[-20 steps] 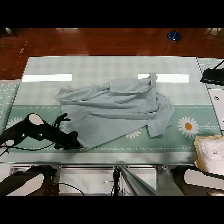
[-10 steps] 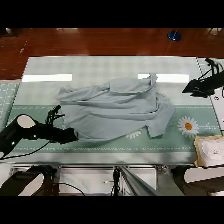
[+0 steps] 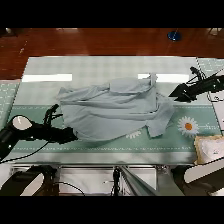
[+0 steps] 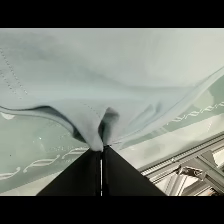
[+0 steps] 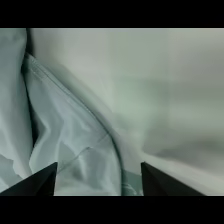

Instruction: Fold the shirts.

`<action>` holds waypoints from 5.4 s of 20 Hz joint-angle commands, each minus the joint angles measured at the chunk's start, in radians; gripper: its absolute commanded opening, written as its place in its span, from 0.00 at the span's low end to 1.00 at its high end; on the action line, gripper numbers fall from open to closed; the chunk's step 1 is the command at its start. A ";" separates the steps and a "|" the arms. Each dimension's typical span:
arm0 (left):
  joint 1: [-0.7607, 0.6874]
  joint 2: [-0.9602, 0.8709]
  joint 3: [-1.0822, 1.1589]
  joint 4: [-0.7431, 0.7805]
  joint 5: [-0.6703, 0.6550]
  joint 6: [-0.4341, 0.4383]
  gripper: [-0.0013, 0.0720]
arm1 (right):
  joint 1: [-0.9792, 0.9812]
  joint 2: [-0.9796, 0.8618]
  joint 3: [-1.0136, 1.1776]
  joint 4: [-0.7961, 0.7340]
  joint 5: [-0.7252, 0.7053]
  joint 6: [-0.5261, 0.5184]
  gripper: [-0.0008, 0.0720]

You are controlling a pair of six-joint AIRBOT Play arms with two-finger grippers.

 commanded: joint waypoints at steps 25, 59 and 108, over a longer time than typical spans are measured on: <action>0.001 0.180 1.437 0.381 -0.003 -0.047 0.04 | 0.132 0.857 0.646 0.029 -0.290 0.253 0.04; 0.071 -0.216 0.763 0.446 0.360 -0.090 0.05 | 0.357 0.399 0.283 -0.429 -0.381 0.321 0.04; 0.166 -0.629 1.019 0.648 -0.230 0.019 0.75 | 0.326 0.090 0.342 -0.647 0.064 0.298 0.61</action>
